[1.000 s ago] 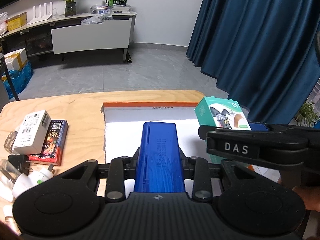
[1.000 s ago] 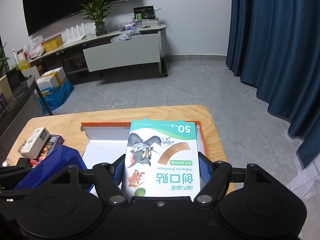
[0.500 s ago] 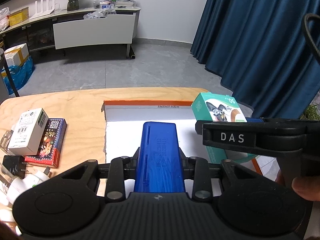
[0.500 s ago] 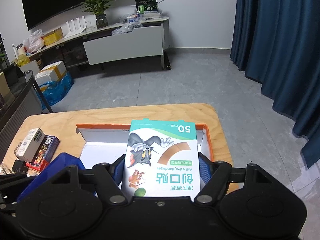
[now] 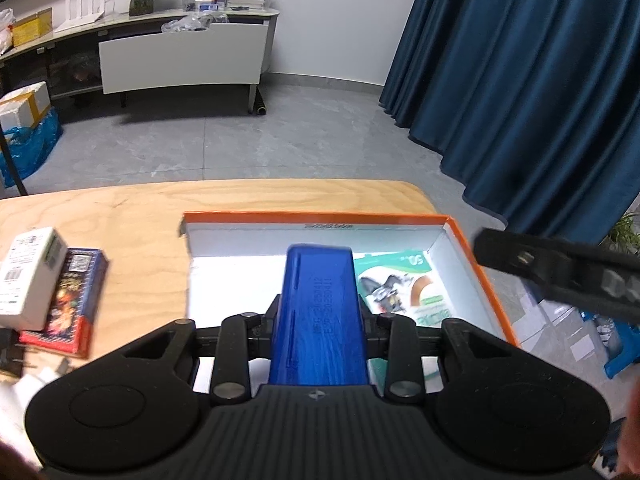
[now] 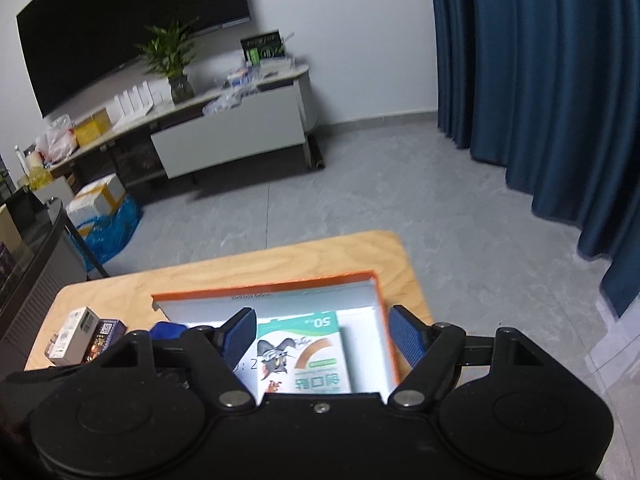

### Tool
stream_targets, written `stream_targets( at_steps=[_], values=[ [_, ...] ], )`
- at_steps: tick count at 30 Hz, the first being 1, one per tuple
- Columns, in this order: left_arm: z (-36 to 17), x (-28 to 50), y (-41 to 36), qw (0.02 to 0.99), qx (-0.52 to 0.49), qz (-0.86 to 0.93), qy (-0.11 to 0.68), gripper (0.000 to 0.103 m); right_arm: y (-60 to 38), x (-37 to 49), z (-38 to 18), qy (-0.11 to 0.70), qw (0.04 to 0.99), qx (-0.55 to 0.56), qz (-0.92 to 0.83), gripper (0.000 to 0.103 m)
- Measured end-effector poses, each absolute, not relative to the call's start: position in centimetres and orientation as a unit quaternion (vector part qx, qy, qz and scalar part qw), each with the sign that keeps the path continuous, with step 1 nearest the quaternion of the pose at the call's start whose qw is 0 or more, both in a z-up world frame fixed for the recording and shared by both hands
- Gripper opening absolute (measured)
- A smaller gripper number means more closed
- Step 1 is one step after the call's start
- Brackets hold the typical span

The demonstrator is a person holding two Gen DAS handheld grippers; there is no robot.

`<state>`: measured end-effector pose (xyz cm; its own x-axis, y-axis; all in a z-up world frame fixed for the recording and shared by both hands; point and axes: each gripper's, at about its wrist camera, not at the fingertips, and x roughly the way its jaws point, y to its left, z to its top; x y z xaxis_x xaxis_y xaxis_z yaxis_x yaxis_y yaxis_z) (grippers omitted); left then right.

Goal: Organize rigid objects
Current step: 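Lower both boxes into the white box and open both tools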

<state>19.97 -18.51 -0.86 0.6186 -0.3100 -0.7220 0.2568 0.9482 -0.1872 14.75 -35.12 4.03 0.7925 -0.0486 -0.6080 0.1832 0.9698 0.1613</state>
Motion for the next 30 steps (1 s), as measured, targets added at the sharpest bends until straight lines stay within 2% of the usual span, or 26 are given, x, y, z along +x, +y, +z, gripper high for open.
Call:
stream_targets(
  at_steps=[3, 5, 7, 13, 15, 30],
  values=[
    [-0.8, 20.0, -19.0, 0.896, -0.032, -0.163, 0.412, 0.054, -34.9, 13.7, 4.6, 0.310, 0.944, 0.093, -0.070, 0.087],
    [-0.4, 19.3, -18.9, 0.899, -0.024, -0.160, 0.408, 0.061, -34.6, 13.0, 4.9, 0.303, 0.946, 0.088, -0.070, 0.087],
    [0.0, 18.6, -18.7, 0.898, -0.028, -0.162, 0.409, 0.076, -34.4, 12.3, 5.1, 0.299, 0.948, 0.084, -0.072, 0.087],
    [1.7, 16.0, -17.6, 0.904, -0.012, -0.150, 0.401, 0.100, -33.3, 10.5, 5.2, 0.296, 0.948, 0.081, -0.080, 0.088],
    [2.1, 15.0, -17.0, 0.907, -0.006, -0.143, 0.396, 0.103, -32.9, 9.9, 5.1, 0.296, 0.948, 0.081, -0.084, 0.088],
    [2.2, 10.6, -11.1, 0.911, -0.036, -0.105, 0.397, 0.103, -29.4, 7.0, 4.3, 0.317, 0.943, 0.084, -0.053, 0.089]
  ],
)
